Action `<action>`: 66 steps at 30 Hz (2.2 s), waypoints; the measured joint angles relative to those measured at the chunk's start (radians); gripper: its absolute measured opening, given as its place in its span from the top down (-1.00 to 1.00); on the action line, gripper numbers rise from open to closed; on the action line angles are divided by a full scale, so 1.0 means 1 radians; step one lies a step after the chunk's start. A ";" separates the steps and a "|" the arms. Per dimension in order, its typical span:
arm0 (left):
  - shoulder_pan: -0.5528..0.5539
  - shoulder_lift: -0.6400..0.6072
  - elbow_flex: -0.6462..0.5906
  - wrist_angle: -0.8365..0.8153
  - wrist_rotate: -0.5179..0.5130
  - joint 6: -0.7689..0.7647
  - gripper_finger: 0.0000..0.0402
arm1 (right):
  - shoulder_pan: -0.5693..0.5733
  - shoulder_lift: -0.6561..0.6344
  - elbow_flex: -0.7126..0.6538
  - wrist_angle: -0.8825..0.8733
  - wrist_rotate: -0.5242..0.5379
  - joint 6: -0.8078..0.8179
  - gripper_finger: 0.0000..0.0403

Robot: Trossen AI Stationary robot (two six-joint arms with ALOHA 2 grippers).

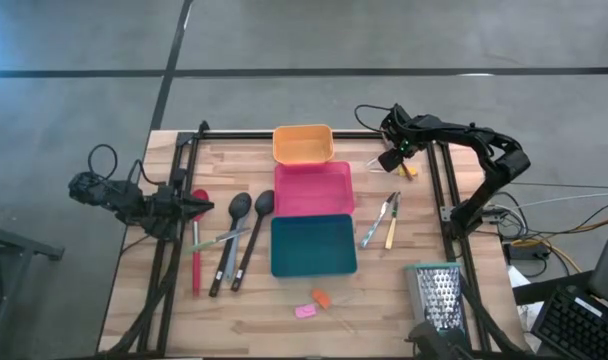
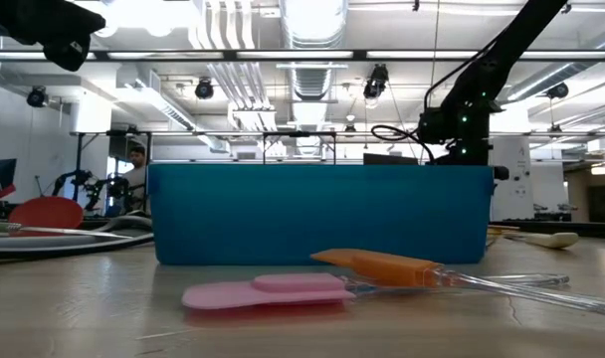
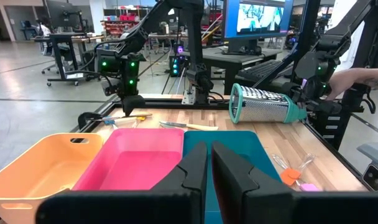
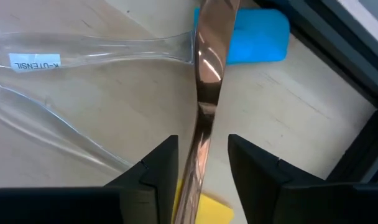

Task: Pick & Place Kitchen Items
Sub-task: Put the gold knife into the blue bin

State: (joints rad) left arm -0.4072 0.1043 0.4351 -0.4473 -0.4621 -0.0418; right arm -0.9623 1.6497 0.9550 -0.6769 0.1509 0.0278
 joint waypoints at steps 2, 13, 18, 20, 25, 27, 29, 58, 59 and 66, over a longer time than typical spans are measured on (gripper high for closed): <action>0.000 0.000 0.000 0.000 0.000 0.000 0.87 | 0.000 0.001 0.000 0.000 -0.002 0.017 0.40; 0.000 0.000 0.000 0.000 0.000 0.000 0.87 | 0.006 0.021 -0.002 -0.002 -0.006 0.074 0.36; 0.000 0.000 0.000 0.000 0.000 0.000 0.87 | 0.006 0.021 -0.002 0.000 -0.006 0.101 0.30; 0.000 0.000 0.000 0.000 0.000 0.000 0.87 | 0.006 0.021 -0.002 -0.001 -0.006 0.117 0.28; 0.000 0.000 0.000 0.000 0.000 0.000 0.87 | 0.006 0.021 -0.008 -0.018 -0.017 0.155 0.24; 0.000 0.000 0.000 0.000 0.000 0.000 0.87 | 0.006 0.021 -0.008 -0.030 -0.026 0.161 0.22; 0.000 0.000 0.000 0.000 0.000 0.000 0.87 | 0.006 0.021 -0.009 -0.046 -0.027 0.169 0.20; 0.000 0.000 0.000 -0.002 0.000 0.000 0.87 | 0.030 0.105 0.031 -0.055 0.043 0.198 0.84; 0.000 0.000 0.000 -0.002 0.000 0.000 0.87 | 0.030 0.104 0.031 -0.054 0.043 0.198 0.84; 0.000 0.000 0.000 -0.005 0.000 0.000 0.87 | 0.028 0.097 0.034 -0.049 0.056 0.173 0.84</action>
State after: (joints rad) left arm -0.4072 0.1043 0.4351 -0.4522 -0.4618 -0.0418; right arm -0.9340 1.7471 0.9886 -0.7261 0.2066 0.2008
